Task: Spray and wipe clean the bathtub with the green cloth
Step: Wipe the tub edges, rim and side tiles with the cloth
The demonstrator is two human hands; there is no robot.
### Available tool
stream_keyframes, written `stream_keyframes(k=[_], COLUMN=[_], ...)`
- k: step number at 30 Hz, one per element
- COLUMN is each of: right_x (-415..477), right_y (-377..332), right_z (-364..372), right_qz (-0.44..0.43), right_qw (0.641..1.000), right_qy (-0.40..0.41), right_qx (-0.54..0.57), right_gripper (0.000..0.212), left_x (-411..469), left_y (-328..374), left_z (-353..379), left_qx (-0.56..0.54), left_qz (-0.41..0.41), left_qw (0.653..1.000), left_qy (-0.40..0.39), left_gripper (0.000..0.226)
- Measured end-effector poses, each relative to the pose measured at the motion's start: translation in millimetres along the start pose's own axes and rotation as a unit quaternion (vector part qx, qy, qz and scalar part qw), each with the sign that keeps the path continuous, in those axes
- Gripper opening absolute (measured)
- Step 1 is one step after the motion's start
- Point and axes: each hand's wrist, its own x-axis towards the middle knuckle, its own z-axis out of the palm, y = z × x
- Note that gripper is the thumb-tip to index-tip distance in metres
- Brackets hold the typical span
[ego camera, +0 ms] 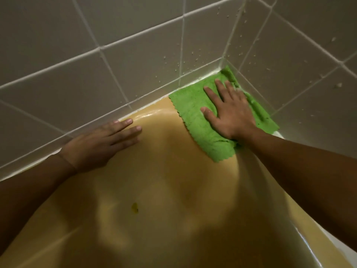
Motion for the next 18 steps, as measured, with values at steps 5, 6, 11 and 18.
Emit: stream_keyframes(k=[5, 6, 11, 18], right_x=[-40.2, -43.0, -35.0, 18.0], right_y=[-11.2, -11.8, -12.8, -26.2], right_z=[3.9, 4.0, 4.2, 3.7], right_qz=[0.027, 0.032, 0.061, 0.102], right_qw=[1.000, 0.999, 0.998, 0.994], right_qy=[0.003, 0.005, 0.006, 0.030], right_qx=[0.010, 0.011, 0.010, 0.031], right_gripper=[0.073, 0.073, 0.077, 0.086], left_x=[-2.2, -2.3, -1.9, -1.3], left_y=[1.7, 2.0, 1.5, 1.5], left_z=[-9.0, -10.0, -9.9, -5.9], left_qx=[0.036, 0.042, 0.063, 0.051], left_qz=[0.010, 0.013, 0.024, 0.018], left_qw=[0.999, 0.998, 0.997, 0.998], left_qy=[-0.031, -0.036, -0.043, -0.031], left_gripper=[0.073, 0.075, 0.082, 0.100])
